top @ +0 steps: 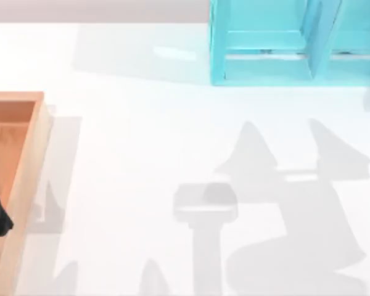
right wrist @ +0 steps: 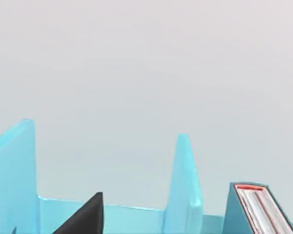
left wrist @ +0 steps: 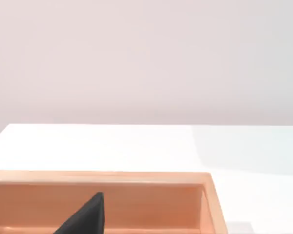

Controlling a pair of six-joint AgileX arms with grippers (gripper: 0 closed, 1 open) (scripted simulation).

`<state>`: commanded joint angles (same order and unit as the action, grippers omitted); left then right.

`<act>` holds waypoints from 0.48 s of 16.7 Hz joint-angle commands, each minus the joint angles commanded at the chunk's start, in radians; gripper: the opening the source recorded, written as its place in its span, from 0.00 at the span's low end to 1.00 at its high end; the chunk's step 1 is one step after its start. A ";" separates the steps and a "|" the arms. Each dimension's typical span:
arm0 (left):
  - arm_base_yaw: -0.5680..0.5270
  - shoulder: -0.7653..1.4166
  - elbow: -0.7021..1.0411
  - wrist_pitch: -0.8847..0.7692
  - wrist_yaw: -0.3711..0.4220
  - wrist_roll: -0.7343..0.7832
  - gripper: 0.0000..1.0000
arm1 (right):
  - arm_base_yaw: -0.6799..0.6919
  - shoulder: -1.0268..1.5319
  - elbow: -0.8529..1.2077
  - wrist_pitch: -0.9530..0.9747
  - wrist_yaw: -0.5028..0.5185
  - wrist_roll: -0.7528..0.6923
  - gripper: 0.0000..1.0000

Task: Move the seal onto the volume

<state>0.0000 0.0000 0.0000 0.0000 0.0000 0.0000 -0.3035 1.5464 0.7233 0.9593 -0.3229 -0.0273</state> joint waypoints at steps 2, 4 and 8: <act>0.000 0.000 0.000 0.000 0.000 0.000 1.00 | -0.033 0.204 0.059 0.082 -0.017 -0.002 1.00; 0.000 0.000 0.000 0.000 0.000 0.000 1.00 | -0.061 0.368 0.104 0.142 -0.025 -0.002 1.00; 0.000 0.000 0.000 0.000 0.000 0.000 1.00 | -0.099 0.572 0.153 0.204 -0.026 0.002 1.00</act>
<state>0.0000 0.0000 0.0000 0.0000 0.0000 0.0000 -0.4024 2.1185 0.8758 1.1629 -0.3493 -0.0249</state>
